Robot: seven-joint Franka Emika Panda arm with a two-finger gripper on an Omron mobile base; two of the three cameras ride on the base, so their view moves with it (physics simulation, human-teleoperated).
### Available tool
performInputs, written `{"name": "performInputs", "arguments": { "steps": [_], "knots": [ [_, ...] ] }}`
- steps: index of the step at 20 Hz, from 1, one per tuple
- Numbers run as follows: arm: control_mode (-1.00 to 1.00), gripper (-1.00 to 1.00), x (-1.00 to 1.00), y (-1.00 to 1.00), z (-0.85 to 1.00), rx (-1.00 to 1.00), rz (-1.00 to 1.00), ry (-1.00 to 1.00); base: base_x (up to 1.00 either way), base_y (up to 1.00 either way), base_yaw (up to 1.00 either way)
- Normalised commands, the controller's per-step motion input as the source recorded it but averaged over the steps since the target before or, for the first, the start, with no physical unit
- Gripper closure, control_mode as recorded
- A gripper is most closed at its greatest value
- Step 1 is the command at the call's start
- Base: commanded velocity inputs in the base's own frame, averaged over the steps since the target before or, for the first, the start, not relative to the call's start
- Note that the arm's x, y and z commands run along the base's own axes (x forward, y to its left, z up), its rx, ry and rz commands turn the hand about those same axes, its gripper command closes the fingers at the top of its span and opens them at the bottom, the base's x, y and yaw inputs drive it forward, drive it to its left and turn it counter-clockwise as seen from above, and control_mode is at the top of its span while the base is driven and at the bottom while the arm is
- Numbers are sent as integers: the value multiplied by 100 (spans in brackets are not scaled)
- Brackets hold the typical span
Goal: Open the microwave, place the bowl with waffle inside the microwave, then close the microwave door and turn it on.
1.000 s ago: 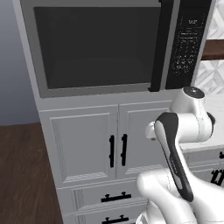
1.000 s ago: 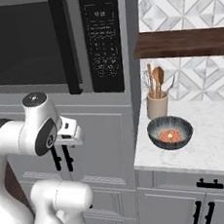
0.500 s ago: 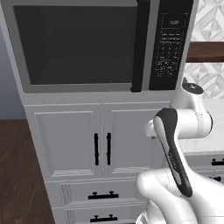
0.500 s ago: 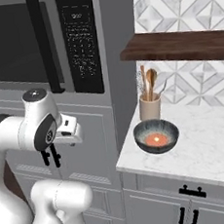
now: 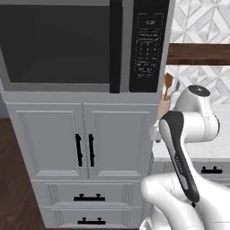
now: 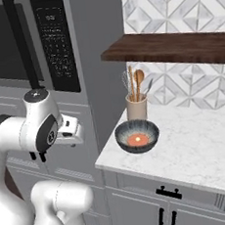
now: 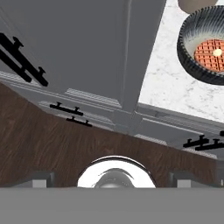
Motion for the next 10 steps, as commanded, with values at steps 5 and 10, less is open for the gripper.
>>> {"name": "performInputs", "arguments": {
  "steps": [5,10],
  "knots": [
    [100,-100,0,0,0,0,0,0,-19,-32,25],
    [-100,-100,-5,-1,0,-3,6,-1,-17,-8,22]
  ]
}}
